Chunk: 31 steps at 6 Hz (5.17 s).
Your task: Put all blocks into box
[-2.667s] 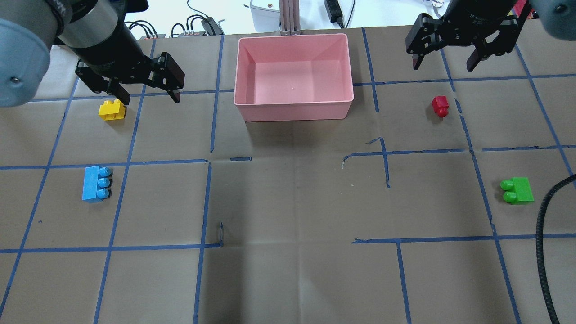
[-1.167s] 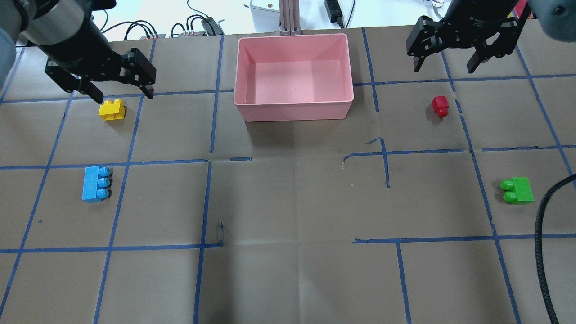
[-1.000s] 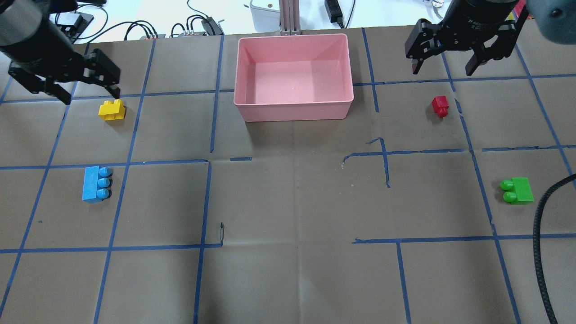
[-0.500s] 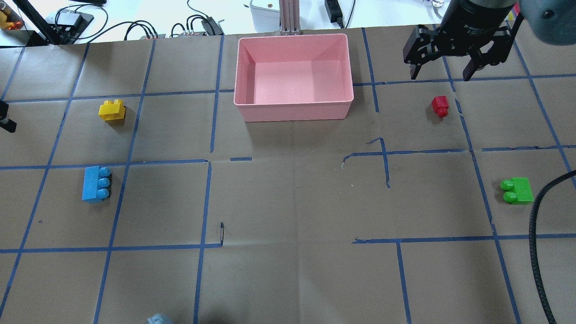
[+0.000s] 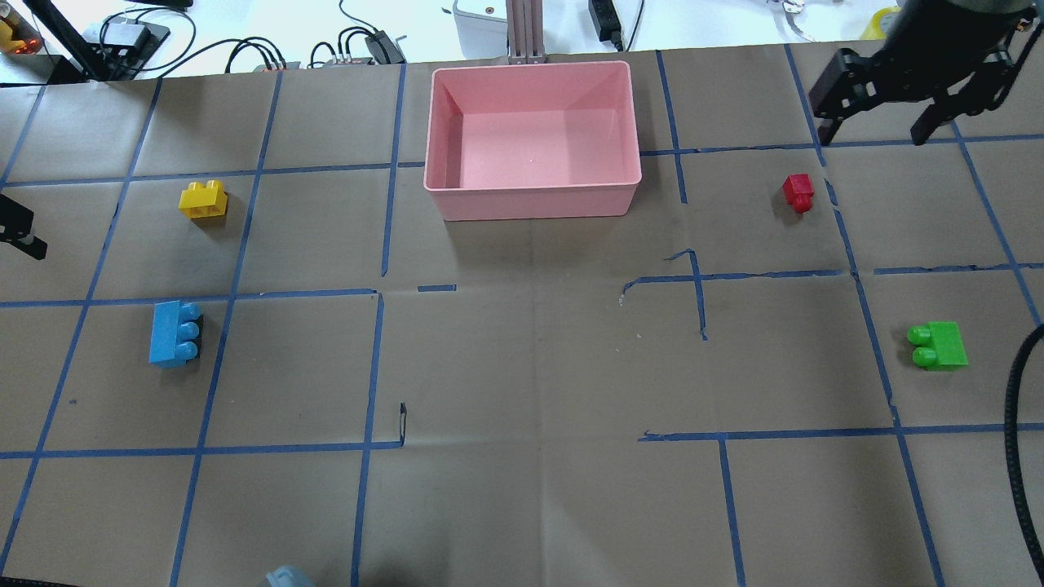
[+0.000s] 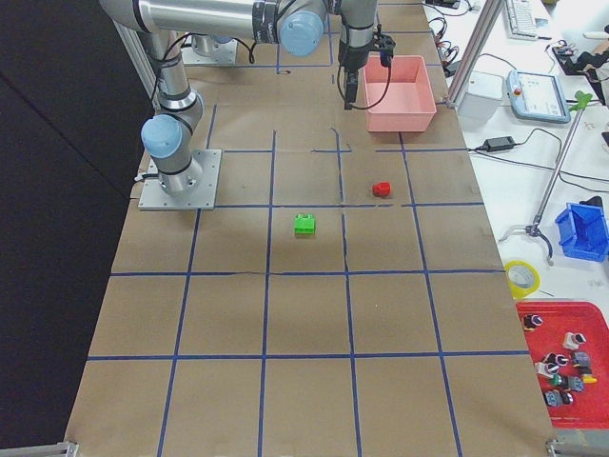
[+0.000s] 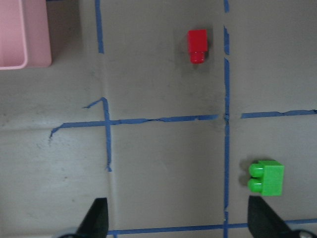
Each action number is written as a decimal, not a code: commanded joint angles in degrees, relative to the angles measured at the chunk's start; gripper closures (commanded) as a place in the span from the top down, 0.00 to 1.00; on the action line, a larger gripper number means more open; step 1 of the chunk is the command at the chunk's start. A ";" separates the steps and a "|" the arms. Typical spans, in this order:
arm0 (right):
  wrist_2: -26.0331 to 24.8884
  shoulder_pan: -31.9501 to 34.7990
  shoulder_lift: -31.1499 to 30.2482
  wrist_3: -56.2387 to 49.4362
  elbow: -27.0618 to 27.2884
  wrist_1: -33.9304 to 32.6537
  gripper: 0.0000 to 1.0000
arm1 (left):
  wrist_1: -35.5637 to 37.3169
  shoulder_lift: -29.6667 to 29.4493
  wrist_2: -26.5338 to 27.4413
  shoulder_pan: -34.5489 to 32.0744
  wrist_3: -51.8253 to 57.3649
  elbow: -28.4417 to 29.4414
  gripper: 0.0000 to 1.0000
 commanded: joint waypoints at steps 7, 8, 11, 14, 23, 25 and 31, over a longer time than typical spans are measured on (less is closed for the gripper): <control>0.67 -20.81 1.23 -19.57 32.44 -37.30 0.99 | 40.65 -14.64 0.05 -3.25 -0.12 -19.32 0.99; 0.67 -22.29 1.75 -20.79 34.82 -38.48 0.99 | 40.66 -14.73 -0.13 -3.25 -0.03 -19.49 0.99; 1.99 -25.11 6.66 -24.75 37.73 -44.80 0.99 | 40.40 -15.69 -0.04 -3.16 0.15 -20.64 0.99; 3.57 -25.47 7.73 -25.37 39.76 -47.81 0.99 | 39.79 -15.70 0.22 -3.07 -0.03 -20.63 0.77; 0.93 -25.56 6.69 -25.73 39.60 -47.98 0.19 | 13.75 -8.50 -0.04 -3.95 -0.12 -5.01 0.00; -0.91 -25.30 1.08 -25.72 33.46 -43.62 0.13 | 1.59 -10.50 -3.27 -4.04 -1.25 7.62 0.00; 6.10 -11.89 -4.31 -25.20 14.65 -23.20 0.04 | -2.23 -29.29 -5.93 -36.49 -37.31 41.11 0.00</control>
